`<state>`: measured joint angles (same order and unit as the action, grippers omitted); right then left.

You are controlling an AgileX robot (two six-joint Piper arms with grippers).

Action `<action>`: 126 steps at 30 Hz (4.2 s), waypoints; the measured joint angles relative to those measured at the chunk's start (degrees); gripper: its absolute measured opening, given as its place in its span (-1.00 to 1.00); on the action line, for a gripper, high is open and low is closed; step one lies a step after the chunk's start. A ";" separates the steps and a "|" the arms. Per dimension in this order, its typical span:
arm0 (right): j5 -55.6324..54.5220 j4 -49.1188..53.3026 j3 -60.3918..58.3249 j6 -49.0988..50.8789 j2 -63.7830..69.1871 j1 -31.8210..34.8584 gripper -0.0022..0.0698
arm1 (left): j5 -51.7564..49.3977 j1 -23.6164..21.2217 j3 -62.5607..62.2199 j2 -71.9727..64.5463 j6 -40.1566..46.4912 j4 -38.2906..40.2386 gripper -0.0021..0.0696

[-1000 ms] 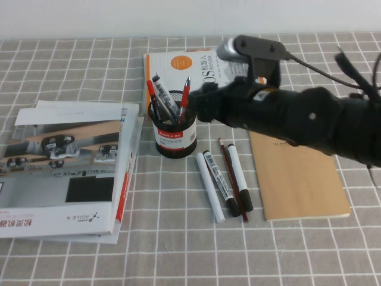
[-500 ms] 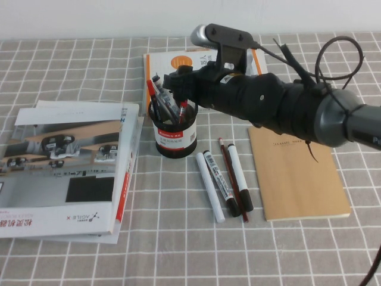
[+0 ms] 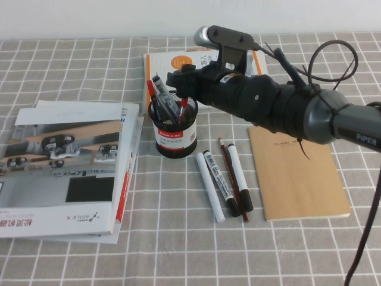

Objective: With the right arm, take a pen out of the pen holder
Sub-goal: 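Take a marker out of the pen holder and lay it on the table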

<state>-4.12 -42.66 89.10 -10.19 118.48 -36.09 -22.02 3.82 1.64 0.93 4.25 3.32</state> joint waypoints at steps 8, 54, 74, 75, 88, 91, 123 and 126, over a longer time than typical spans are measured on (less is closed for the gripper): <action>1.67 0.00 2.75 0.00 2.77 0.52 0.15 | 0.00 0.00 0.00 0.00 0.00 0.00 -0.95; 0.90 0.00 3.12 -0.12 4.08 0.85 -0.76 | 0.00 0.00 0.00 0.00 0.00 0.00 -0.95; -0.10 0.00 3.12 -0.12 3.77 0.85 -0.41 | 0.00 0.00 0.00 0.00 0.00 0.00 -0.95; -0.21 0.00 3.12 -0.12 3.77 0.85 -0.41 | 0.00 0.00 0.00 0.00 0.00 0.00 -0.95; -0.32 0.00 3.12 -0.12 3.77 0.85 -0.76 | 0.00 0.00 0.00 0.00 0.00 0.00 -0.95; -0.32 0.00 3.12 -0.12 3.77 0.85 -0.77 | 0.00 0.00 0.00 0.00 0.00 0.00 -0.95; 6.26 4.64 3.12 -3.17 -5.14 0.85 -0.82 | 0.00 0.00 0.00 0.00 0.00 0.00 -0.95; 7.75 5.59 3.12 -5.43 -6.88 0.85 -0.82 | 0.00 0.00 0.00 0.00 0.00 0.00 -0.95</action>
<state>3.64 -37.07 92.22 -15.62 111.60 -35.24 -22.02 3.82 1.64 0.93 4.25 3.32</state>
